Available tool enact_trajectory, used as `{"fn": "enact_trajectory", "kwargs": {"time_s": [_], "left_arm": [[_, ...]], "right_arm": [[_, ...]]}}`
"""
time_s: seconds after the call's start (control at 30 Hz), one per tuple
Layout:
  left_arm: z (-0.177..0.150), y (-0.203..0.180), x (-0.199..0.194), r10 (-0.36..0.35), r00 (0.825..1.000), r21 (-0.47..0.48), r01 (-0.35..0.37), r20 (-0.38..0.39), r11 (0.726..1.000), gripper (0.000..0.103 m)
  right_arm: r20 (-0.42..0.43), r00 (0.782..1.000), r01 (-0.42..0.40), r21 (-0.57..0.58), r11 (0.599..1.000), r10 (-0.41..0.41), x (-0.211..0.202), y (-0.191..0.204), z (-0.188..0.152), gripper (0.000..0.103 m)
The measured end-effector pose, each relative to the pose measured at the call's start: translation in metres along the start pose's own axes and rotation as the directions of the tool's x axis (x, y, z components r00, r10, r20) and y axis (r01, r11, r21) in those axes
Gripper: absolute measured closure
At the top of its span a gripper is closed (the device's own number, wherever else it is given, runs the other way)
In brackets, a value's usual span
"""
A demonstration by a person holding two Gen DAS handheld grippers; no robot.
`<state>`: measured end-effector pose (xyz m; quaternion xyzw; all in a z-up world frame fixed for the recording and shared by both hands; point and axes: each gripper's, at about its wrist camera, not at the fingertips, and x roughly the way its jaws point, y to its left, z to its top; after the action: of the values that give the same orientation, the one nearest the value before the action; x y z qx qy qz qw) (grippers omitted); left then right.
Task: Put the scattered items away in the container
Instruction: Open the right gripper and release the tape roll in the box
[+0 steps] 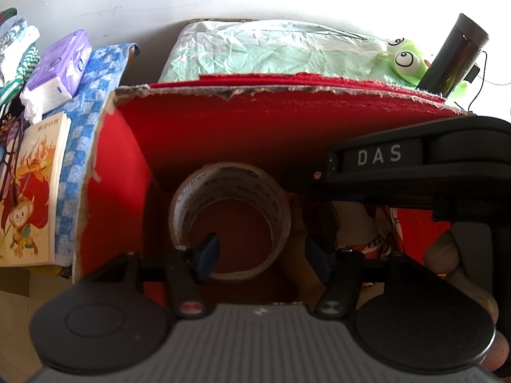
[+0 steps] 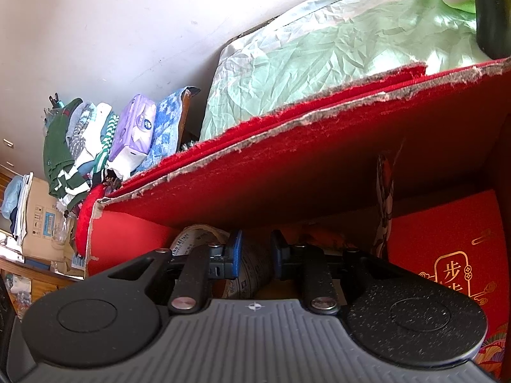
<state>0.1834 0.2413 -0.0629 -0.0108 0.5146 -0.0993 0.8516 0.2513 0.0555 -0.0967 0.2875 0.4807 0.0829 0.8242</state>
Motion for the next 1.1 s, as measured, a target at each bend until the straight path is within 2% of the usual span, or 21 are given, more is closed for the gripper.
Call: {"fn": "enact_trajectory", "kwargs": {"time_s": [0.37,0.63,0.93,1.1], "left_arm": [[0.000,0.001,0.002,0.011,1.000,-0.001,-0.011,-0.004,1.000,0.037],[0.001,-0.001,0.004,0.032,0.999,0.002,-0.032,-0.019,0.999,0.037],[0.003,-0.001,0.005,0.039,0.999,0.004,-0.039,-0.031,0.999,0.035],[0.003,-0.001,0.006,0.033,0.999,0.009,-0.033,-0.036,0.999,0.033]], "right_arm": [[-0.017,1.000,-0.013,-0.015,1.000,0.013,0.001,0.001,0.001,0.081],[0.004,1.000,-0.007,-0.025,1.000,0.007,-0.001,0.003,0.001,0.080],[0.066,0.998,0.023,-0.052,0.998,-0.020,-0.025,0.007,-0.001,0.080],[0.139,0.990,0.035,-0.018,0.999,-0.032,-0.046,0.000,-0.005,0.080]]}}
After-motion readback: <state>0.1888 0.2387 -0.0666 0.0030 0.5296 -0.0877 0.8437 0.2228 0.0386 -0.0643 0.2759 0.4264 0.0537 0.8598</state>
